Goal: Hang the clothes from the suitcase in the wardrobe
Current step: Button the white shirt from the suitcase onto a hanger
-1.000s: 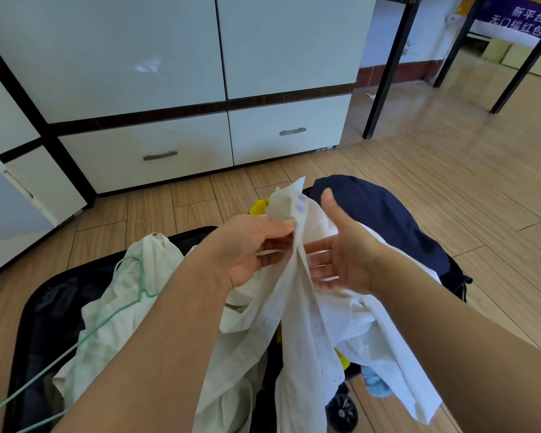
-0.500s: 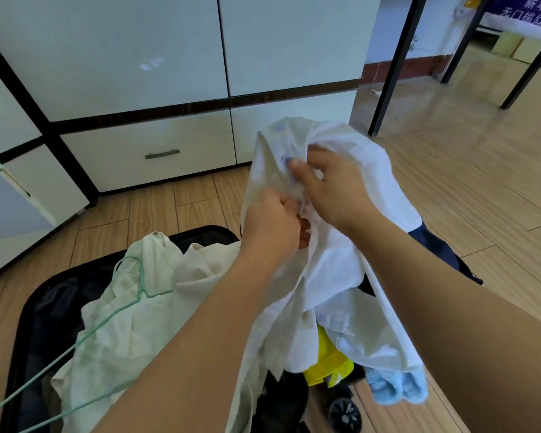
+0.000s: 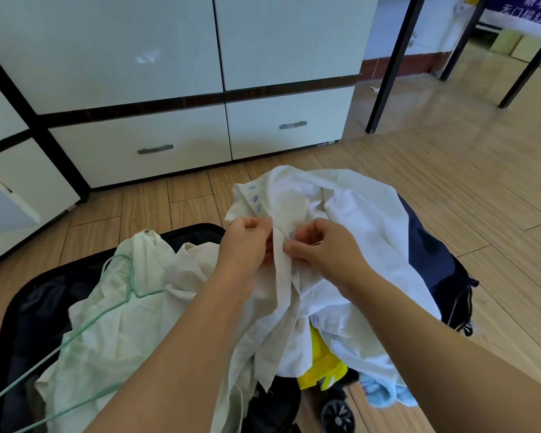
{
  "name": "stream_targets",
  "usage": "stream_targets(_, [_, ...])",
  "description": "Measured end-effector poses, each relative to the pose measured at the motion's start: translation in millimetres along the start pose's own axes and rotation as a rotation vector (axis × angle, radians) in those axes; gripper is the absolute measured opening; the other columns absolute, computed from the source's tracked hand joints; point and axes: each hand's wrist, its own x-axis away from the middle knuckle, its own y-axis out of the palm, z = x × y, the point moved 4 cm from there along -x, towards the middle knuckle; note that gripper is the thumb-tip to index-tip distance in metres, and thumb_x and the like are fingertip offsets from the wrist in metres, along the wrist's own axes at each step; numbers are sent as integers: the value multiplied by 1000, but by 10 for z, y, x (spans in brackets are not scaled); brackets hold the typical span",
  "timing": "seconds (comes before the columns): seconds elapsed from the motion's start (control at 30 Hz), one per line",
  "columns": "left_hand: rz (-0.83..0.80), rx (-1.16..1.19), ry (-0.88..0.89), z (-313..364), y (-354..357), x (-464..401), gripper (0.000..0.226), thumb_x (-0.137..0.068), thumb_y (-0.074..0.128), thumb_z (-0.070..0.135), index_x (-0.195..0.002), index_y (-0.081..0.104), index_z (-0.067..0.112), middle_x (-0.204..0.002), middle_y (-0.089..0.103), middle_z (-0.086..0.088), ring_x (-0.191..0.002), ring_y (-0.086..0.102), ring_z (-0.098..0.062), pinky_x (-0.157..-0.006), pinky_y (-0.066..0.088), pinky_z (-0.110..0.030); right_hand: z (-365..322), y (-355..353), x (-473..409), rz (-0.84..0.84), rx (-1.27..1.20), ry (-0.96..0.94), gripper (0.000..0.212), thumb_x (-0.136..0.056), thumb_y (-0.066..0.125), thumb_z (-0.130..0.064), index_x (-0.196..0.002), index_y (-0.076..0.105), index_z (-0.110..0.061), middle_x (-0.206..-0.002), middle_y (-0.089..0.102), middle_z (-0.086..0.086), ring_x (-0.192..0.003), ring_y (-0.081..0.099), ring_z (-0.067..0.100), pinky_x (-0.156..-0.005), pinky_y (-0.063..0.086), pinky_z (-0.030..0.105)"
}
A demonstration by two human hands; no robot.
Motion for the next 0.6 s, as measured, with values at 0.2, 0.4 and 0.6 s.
stream_targets(0.2, [-33,-48,49,-122,-2,179,8,-83,74,19,-90,72,15,-88,75,-5,-89,71,-24,-84,57,-42,-77,-19,50,53,39,-100,16,-80,75,-29,-92,66,-22,-78,68,0,-78,66,16,-79,56,36])
stream_targets(0.4, [-9,-110,106,-108,-72,233,8,-89,67,21,-88,75,18,-86,75,-4,-88,71,-24,-85,56,-47,-263,22,81,-3,94,-146,9,-83,73,-21,-86,67,-16,-78,69,-1,-74,67,13,-75,56,29])
stream_targets(0.6, [108,-181,118,-8,-193,248,6,-86,70,23,-86,71,17,-85,73,-2,-84,70,-21,-82,58,-44,-378,15,148,-4,79,-98,7,-82,73,-14,-82,67,-12,-70,71,1,-63,69,10,-68,57,21])
